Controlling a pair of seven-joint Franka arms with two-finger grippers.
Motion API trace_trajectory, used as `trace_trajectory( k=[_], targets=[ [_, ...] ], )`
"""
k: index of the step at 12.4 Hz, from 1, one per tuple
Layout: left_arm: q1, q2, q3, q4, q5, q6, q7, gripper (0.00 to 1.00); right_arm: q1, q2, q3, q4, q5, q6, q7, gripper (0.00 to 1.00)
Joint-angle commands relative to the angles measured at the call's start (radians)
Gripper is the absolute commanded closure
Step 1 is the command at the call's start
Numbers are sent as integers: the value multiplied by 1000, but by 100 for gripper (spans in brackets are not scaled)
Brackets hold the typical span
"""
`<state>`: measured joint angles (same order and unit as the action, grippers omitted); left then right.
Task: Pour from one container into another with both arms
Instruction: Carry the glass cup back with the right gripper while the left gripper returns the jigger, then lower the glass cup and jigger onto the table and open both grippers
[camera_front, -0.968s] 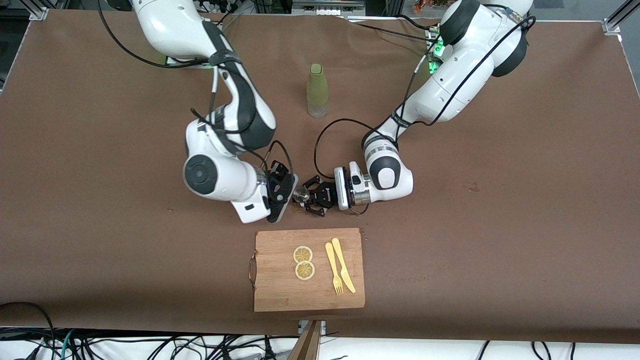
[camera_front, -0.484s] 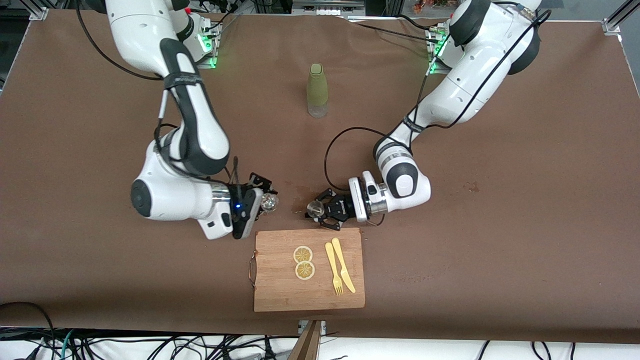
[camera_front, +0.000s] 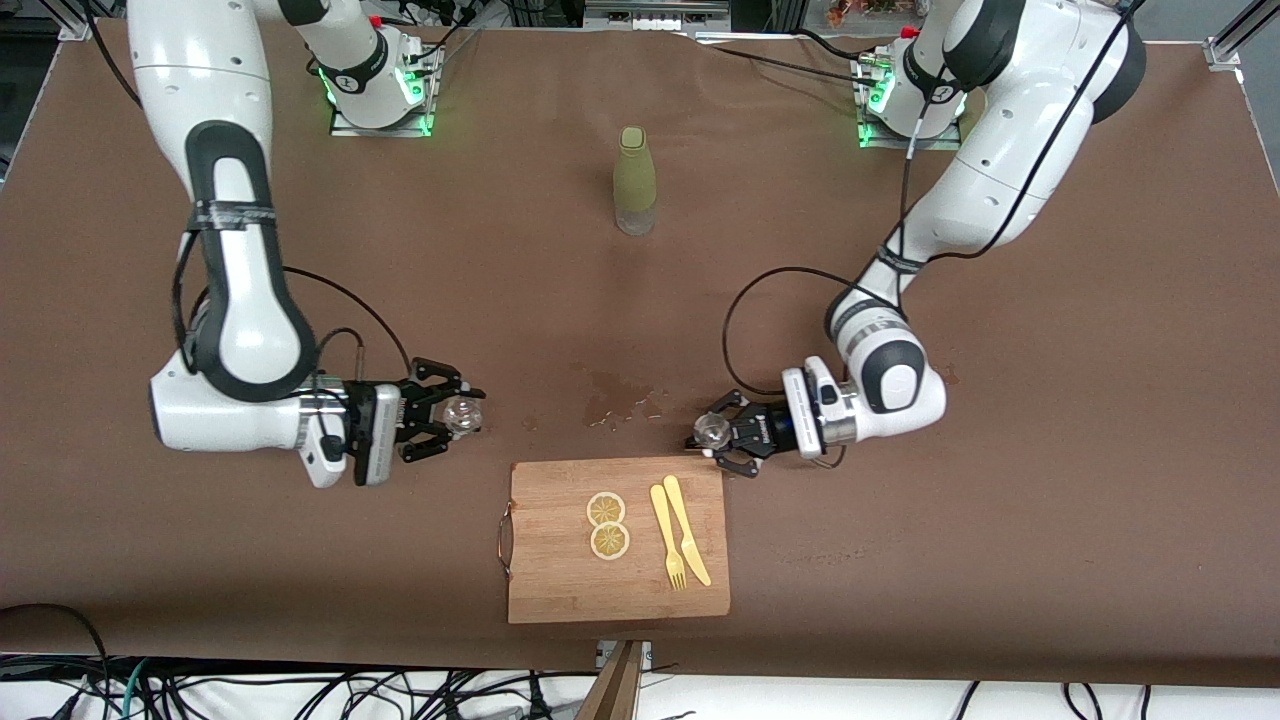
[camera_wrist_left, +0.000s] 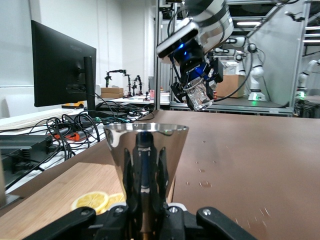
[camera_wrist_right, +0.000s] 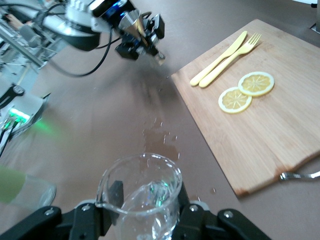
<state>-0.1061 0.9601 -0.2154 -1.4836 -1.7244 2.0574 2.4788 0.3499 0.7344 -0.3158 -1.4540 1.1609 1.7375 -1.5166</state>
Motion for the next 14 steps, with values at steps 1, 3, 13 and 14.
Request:
trace_trajectory(
  k=[1, 3, 13, 14],
  targets=[
    [75, -84, 22, -53, 154, -40, -61, 100, -57, -69, 15, -115, 23, -44, -141, 57],
    [118, -115, 91, -53, 236, -121, -70, 100, -118, -69, 15, -147, 23, -111, -255, 57],
    [229, -77, 442, -135, 286, -641, 87, 100, -327, 84, 11, -177, 7, -262, -877, 57],
    [258, -67, 445, -164, 286, -661, 124, 100, -341, 101, 9, -175, -3, -262, -916, 57]
  ],
)
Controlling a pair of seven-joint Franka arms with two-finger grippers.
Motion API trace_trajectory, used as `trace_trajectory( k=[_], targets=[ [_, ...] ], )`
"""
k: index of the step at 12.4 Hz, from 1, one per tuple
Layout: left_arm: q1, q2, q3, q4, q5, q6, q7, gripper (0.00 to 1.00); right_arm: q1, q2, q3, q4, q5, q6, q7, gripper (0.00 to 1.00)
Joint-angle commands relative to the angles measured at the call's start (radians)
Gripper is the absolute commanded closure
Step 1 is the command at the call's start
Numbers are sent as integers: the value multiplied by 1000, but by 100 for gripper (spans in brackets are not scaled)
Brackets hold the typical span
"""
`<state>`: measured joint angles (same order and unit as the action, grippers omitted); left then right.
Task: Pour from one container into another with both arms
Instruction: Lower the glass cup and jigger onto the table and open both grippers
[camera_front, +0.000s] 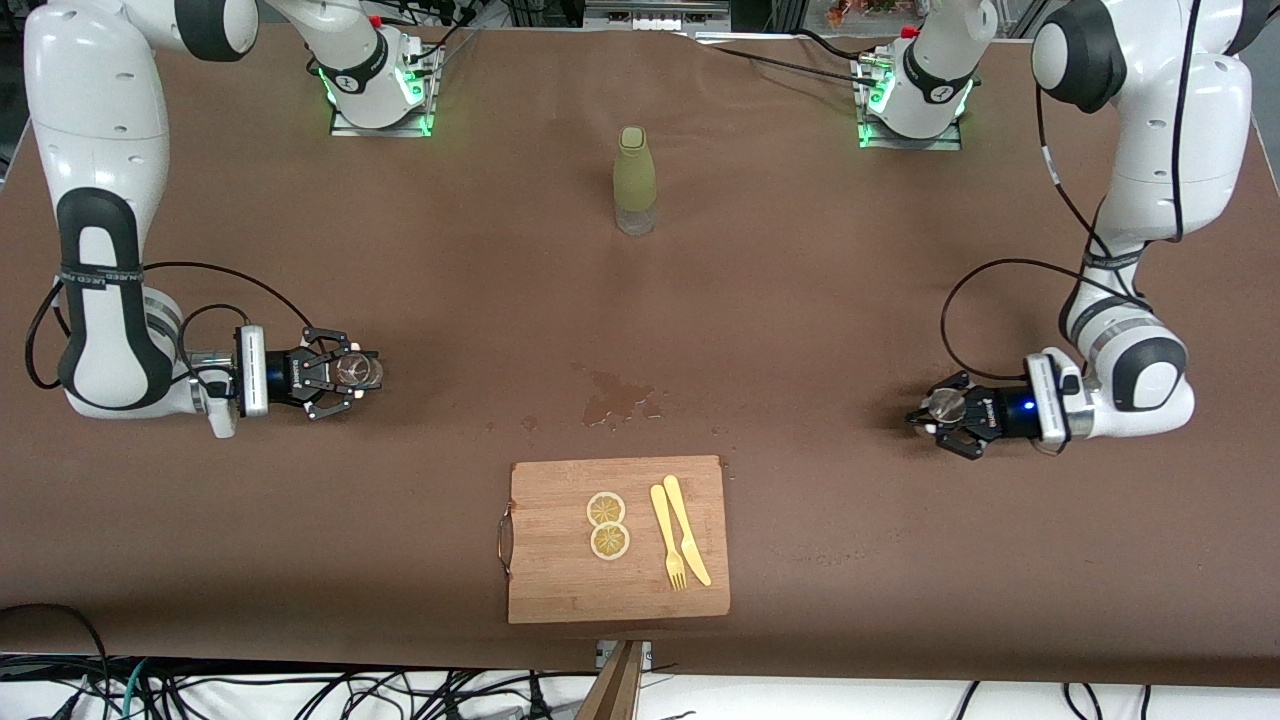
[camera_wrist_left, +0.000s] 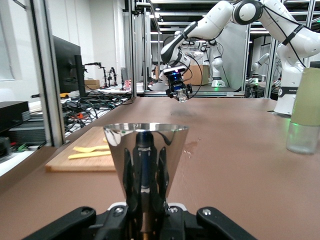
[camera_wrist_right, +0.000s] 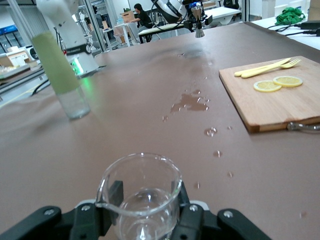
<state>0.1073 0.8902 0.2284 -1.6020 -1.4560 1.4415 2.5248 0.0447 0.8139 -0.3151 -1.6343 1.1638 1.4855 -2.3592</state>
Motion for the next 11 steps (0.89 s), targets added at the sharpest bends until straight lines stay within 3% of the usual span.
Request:
trace_trajectory(
  k=[1, 11],
  targets=[
    [73, 22, 8, -73, 19, -74, 101, 100, -46, 31, 8, 7, -24, -5, -95, 57],
    [117, 98, 49, -102, 123, -188, 193, 100, -92, 64, 5, 13, -116, 125, -140, 53]
  ],
)
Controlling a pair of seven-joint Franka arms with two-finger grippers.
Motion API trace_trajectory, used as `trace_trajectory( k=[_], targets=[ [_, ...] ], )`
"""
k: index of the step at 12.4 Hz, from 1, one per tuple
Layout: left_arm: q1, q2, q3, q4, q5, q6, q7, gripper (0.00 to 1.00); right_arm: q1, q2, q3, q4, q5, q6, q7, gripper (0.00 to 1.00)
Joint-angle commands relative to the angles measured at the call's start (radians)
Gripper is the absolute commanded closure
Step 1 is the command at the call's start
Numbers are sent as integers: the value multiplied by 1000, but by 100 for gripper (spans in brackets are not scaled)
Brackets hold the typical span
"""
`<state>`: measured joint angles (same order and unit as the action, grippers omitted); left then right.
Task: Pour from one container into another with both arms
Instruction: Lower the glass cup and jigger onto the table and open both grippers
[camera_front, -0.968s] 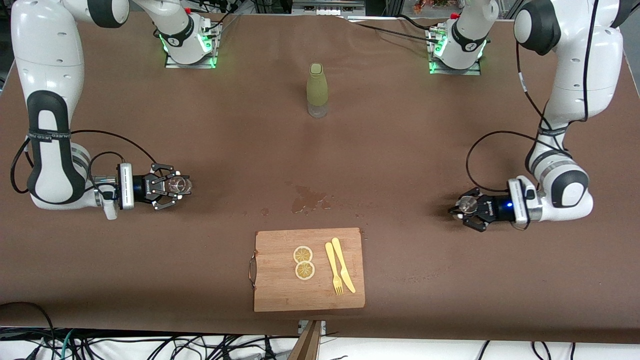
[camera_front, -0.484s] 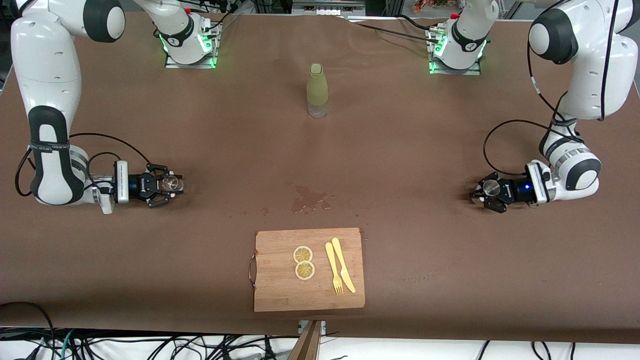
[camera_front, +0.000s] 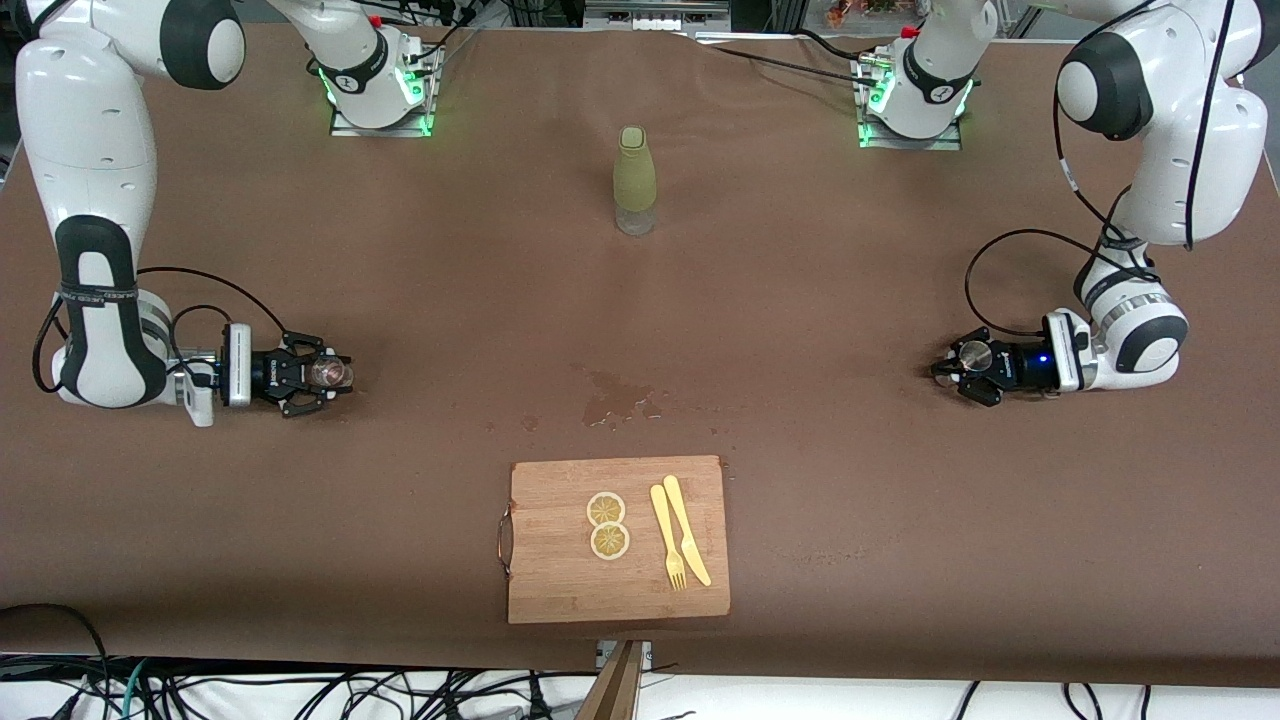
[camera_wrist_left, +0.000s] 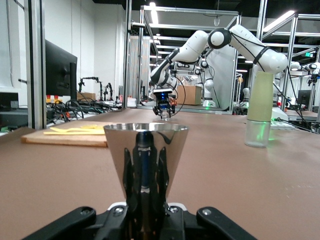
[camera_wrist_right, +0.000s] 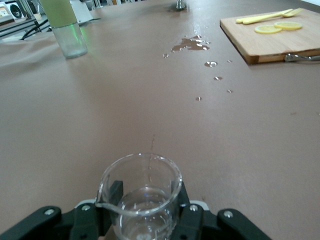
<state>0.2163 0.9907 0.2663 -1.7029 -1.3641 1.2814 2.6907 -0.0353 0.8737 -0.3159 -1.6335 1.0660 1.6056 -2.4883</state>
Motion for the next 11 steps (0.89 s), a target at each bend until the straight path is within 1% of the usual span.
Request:
trace_trajectory(
  k=[1, 2, 3, 4, 5, 7, 8, 9, 10, 11],
  targets=[
    [8, -1, 11, -1, 39, -28, 29, 100, -14, 5, 4, 12, -20, 5, -9, 35],
    [8, -1, 11, -1, 43, -28, 29, 100, -14, 7, 0, 11, -23, 4, -7, 0],
    [8, -1, 13, -1, 43, -27, 29, 100, -14, 7, -9, 12, -34, 1, -6, 0],
    [8, -1, 14, -1, 45, -27, 29, 91, -14, 5, -18, 12, -44, -7, -6, 0],
    [8, 0, 14, -1, 43, -27, 29, 87, -14, 4, -37, 12, -58, -10, -6, 0],
    [8, 5, 14, -1, 43, -27, 31, 65, -12, -5, -69, 12, -104, -12, -9, 0],
    [9, 9, 14, -1, 43, -27, 31, 63, -12, -15, -87, 12, -125, -18, -9, 0],
    [9, 11, 14, -1, 43, -27, 31, 40, -11, -30, -106, 11, -155, -21, -3, 0],
    [12, 11, 14, -1, 43, -28, 32, 0, -11, -59, -117, 11, -187, -21, 12, 0],
    [18, 9, 14, -1, 43, -28, 34, 0, -8, -88, -123, 11, -228, -19, 53, 0]
  ],
)
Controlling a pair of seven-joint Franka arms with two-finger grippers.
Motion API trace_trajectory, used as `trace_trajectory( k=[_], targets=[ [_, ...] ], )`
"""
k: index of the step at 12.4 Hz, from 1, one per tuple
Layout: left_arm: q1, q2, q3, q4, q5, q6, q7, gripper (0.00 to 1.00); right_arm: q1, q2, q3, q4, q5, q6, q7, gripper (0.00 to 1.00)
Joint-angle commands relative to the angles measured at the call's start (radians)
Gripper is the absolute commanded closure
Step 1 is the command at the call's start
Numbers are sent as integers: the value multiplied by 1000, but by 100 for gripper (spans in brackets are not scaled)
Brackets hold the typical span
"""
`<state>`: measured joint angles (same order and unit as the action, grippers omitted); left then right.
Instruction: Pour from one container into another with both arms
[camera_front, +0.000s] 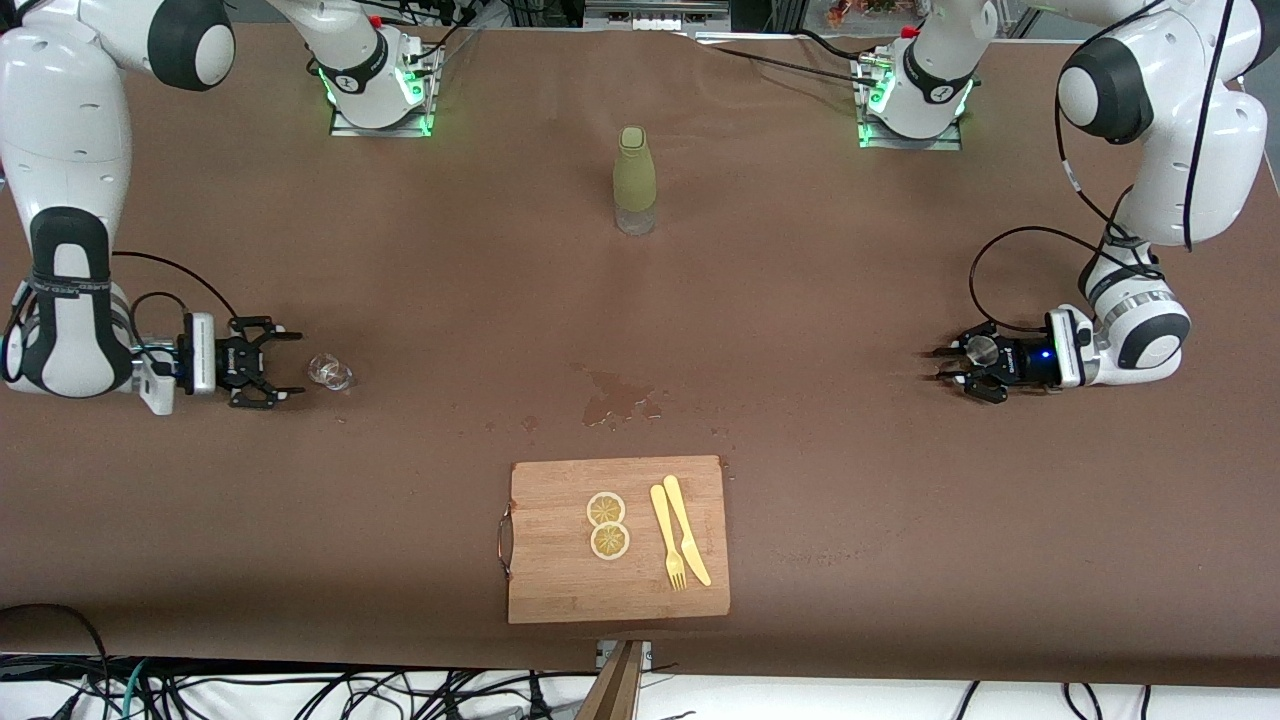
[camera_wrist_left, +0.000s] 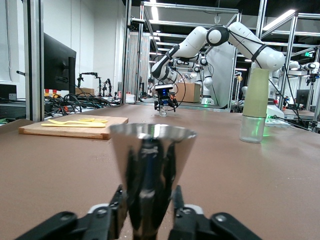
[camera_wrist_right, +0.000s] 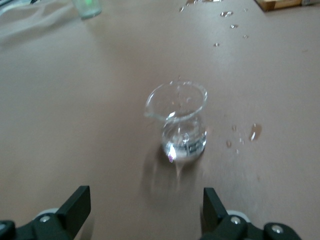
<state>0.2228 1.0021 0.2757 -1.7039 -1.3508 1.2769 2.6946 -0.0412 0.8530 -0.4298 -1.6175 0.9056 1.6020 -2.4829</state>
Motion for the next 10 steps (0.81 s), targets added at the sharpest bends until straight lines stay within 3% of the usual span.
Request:
trace_trajectory(
  k=[1, 5, 7, 10],
  targets=[
    [13, -2, 5, 1, 30, -24, 28, 0, 0, -96, -9, -5, -112, -13, 108, 0],
    [36, -42, 17, 3, 39, -22, -18, 0, 24, -242, -4, -15, -301, 7, 428, 0],
    [50, -83, 23, 7, 99, -19, -67, 0, 53, -311, 9, -15, -404, 19, 607, 0],
    [79, -164, 31, 13, 179, 11, -152, 0, 53, -403, 97, -16, -519, 29, 882, 0]
  ],
)
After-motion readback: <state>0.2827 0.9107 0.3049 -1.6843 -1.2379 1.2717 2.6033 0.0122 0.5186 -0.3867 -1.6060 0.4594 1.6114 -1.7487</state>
